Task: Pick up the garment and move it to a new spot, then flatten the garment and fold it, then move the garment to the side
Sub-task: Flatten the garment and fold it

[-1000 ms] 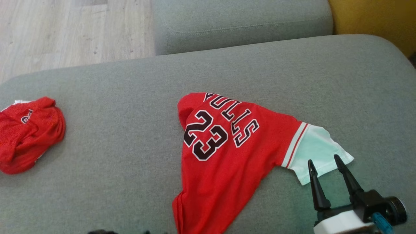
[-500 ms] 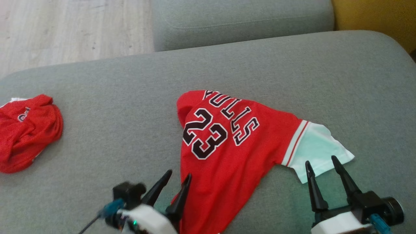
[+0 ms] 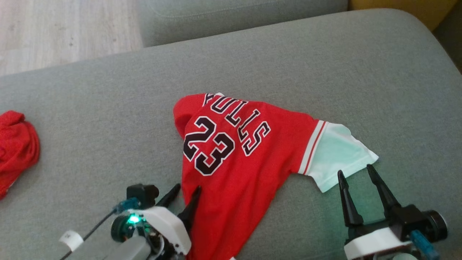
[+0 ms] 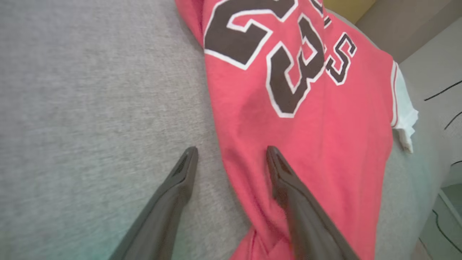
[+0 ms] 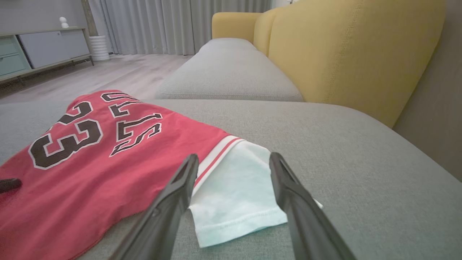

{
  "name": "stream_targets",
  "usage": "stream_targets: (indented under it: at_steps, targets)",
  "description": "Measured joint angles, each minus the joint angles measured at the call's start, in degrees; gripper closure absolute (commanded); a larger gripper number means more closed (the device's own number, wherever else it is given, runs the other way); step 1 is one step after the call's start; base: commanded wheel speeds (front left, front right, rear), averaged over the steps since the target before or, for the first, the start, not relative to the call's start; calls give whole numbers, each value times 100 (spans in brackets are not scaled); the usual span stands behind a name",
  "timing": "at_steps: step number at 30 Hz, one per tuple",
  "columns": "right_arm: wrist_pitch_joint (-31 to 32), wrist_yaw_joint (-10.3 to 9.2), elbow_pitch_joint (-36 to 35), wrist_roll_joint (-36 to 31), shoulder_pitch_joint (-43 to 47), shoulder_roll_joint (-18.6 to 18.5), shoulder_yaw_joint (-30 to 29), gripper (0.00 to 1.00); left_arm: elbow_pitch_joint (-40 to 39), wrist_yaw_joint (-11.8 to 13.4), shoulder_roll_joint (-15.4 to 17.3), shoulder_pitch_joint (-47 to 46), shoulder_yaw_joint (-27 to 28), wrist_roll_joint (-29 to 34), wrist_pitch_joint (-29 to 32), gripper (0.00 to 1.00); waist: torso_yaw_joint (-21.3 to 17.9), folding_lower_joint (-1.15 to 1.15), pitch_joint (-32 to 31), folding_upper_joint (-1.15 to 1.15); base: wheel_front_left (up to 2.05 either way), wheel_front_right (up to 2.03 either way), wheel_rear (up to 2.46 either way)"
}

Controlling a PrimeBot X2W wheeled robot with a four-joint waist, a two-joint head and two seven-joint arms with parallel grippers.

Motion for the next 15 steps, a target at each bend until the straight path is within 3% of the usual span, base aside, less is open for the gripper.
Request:
stream_targets:
  at_steps: [1,2,3,4,5,15]
  targets:
    - [0,0,-8,0,-26,0,-1,0,35,-114,-38,-33,18,-74,2,0,-26,0,32,0,0,0,0]
    - [0,0,-16,0,-46,0,0,0,57,-220,-85,-68,34,-165,18,13,-49,0,62,0,0,0,0]
    - [0,0,-20,0,-74,0,9,0,68,-303,-119,-91,38,-223,38,54,-73,0,89,0,0,0,0]
    - [0,0,-20,2,-96,0,8,0,89,-357,-145,-118,35,-240,53,67,-93,0,112,0,0,0,0]
    - [0,0,-20,4,-116,0,7,0,123,-398,-171,-145,29,-243,59,100,-110,0,130,0,0,0,0]
    - [0,0,-19,7,-236,0,99,0,734,-458,-133,-838,226,-147,-211,100,-215,0,277,0,0,0,0]
